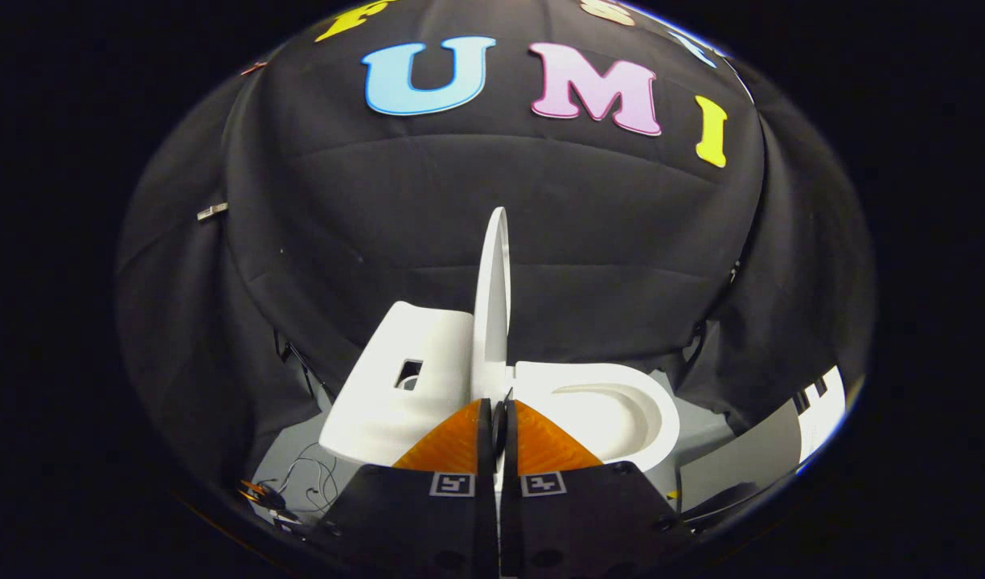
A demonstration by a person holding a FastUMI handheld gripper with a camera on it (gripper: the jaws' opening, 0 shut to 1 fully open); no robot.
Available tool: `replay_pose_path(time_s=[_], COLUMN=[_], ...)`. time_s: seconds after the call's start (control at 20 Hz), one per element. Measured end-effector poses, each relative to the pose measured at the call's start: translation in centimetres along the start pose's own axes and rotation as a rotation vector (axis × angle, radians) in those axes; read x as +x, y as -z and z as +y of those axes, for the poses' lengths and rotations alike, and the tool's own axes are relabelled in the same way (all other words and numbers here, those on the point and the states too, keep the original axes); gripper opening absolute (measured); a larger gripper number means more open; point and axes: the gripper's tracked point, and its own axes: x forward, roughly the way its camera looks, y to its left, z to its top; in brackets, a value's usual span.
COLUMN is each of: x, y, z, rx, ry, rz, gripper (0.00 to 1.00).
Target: Open the toilet lid.
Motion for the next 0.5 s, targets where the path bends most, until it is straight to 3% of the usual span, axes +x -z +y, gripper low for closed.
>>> replay_pose_path(time_s=[0.5], x=[0.3], y=[0.7], z=[5.9], rx=[-0.115], ry=[0.072], rz=[-0.039], gripper=[0.08])
